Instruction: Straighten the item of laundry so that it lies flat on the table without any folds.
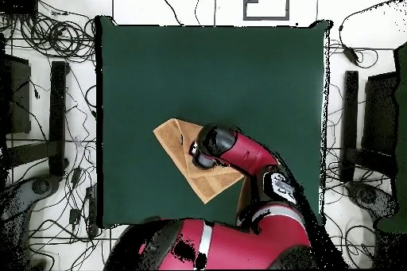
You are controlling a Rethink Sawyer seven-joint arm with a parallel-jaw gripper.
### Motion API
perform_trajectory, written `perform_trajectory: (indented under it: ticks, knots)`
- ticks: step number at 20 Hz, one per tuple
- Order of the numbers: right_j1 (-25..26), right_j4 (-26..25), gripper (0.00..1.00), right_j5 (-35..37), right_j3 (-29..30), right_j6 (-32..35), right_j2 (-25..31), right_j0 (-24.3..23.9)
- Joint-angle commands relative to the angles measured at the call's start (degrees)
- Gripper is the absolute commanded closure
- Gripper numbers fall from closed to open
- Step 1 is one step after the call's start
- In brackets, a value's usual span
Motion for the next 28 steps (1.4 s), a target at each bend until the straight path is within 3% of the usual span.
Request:
perform_trajectory:
  ticks: [1,7,13,17,21,28]
  knots:
    - [9.05,-5.12,1.0,-10.8,-3.4,0.28,6.92,-1.76]
    - [8.87,-6.16,1.0,-10.45,-4.57,2.66,6.11,-1.24]
    - [8.31,-6.04,1.0,-5.26,-7.49,4.54,3.98,-0.12]
    - [8.34,-7.99,1.0,0.17,-12.64,4.34,1.98,1.78]
    - [10.58,-9.91,1.0,0.44,-18.96,4.18,1.56,3.25]
    - [11.64,-9.34,1.0,-0.71,-21.6,7.47,1.76,3.55]
